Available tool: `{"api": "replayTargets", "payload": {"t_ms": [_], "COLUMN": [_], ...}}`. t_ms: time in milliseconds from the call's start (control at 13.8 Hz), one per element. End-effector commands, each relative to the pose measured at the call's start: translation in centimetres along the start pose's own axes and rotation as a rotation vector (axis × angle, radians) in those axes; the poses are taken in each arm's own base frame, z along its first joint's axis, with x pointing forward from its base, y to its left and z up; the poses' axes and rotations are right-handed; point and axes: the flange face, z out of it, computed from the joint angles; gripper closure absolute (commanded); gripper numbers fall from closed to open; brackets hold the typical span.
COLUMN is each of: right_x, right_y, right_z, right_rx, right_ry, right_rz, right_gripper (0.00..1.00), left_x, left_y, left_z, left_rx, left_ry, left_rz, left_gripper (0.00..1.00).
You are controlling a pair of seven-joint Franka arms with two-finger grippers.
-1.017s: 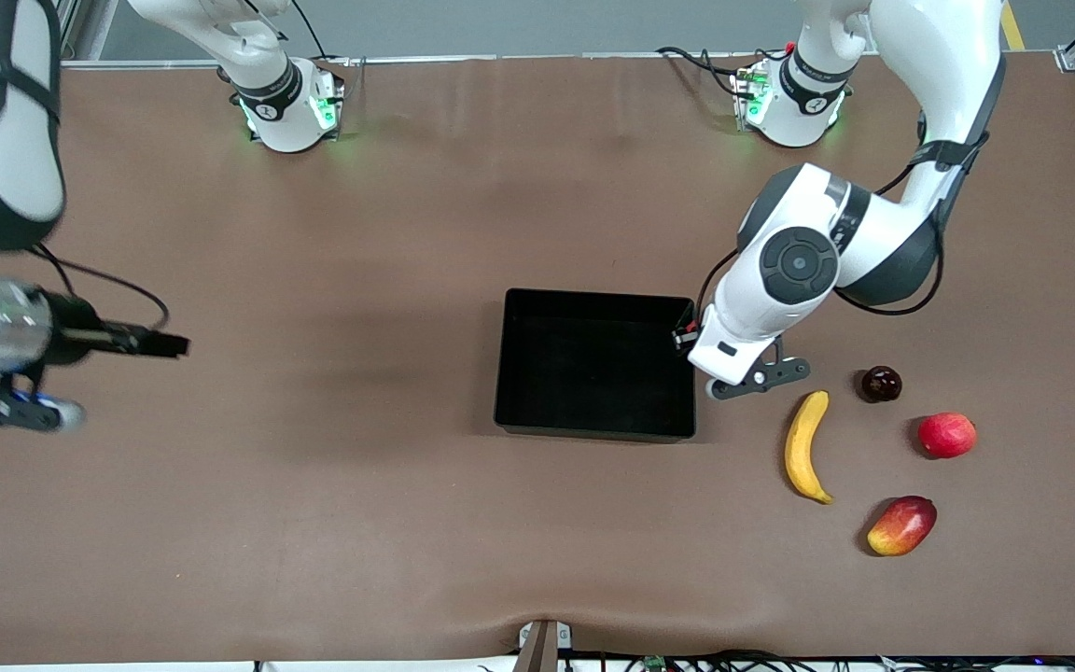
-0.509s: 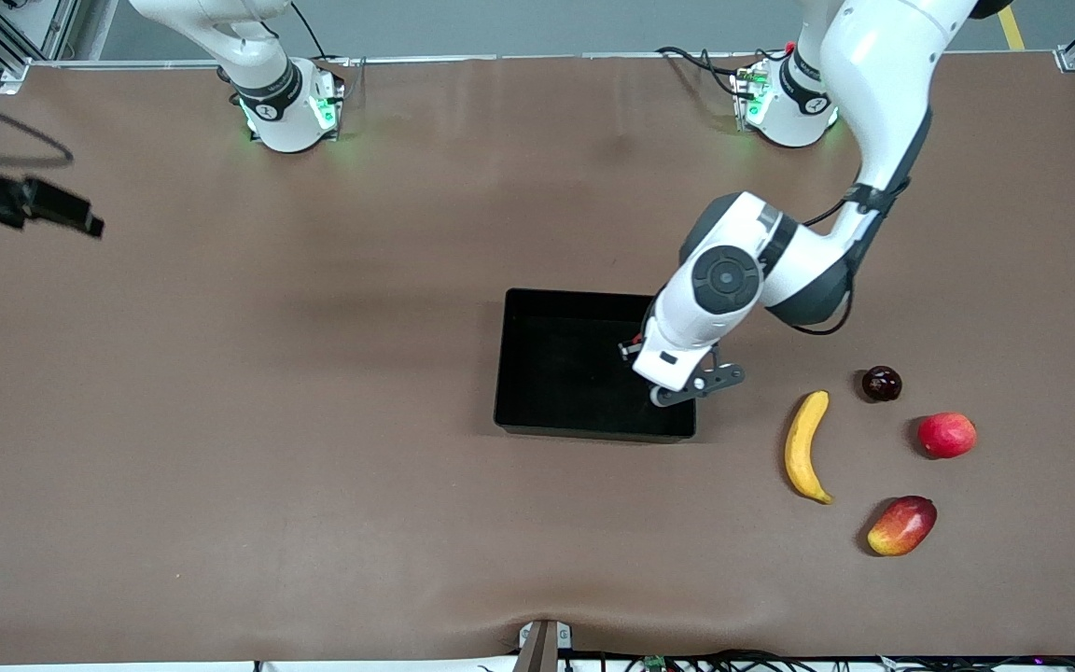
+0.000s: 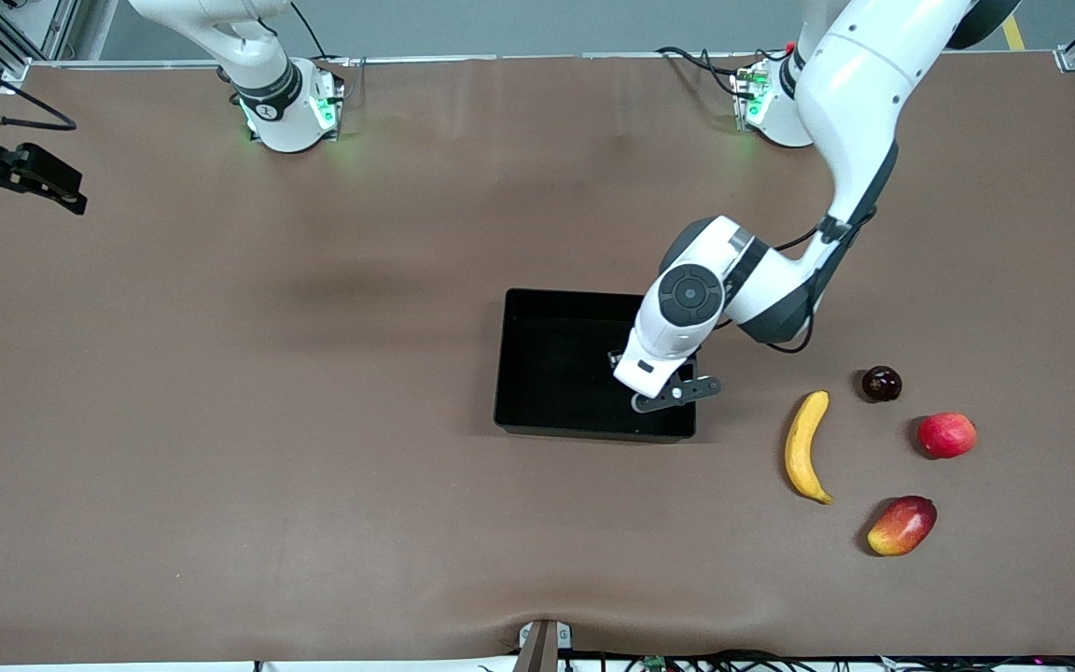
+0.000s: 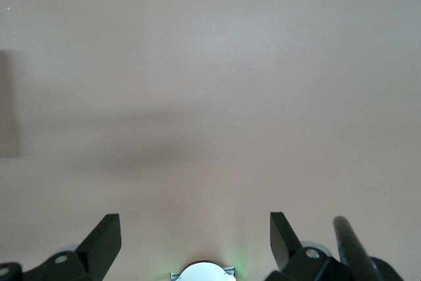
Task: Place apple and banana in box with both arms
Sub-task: 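Carry the apple over the box with the left gripper while the right gripper withdraws, then lower the apple into the box and open the left gripper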
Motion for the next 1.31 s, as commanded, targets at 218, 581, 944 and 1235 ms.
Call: {"api": "replayTargets", "payload": {"t_ms": [218,581,944,1235], "right_x": [0.3,0.4,0.2,0.2], "right_y": [2.3,4.0,4.5,4.9], "right_z": [-0.4,-0.4,-0.2,-0.3], "right_rx": [0.086,0.117,0.106,0.104], "right_ry": [0.056,0.061,0.049,0.051], "right_rz": [-0.135,-0.102,-0.092,-0.093], "right_gripper": [0.0,0.0,0.0,0.0], "left_x": [-2.2,-2.6,-2.2,-0.4], "left_y": [1.3,1.1,1.1,0.2], "left_z": [2.7,3.7,2.8,-5.8], "left_rx": [0.038,0.052,0.048,0.0], "left_ry": [-0.014,-0.028,-0.017,0.083], "left_rz": [-0.04,-0.048,-0.05,-0.066], "left_gripper": [1.0,0.89,0.0,0.0]}}
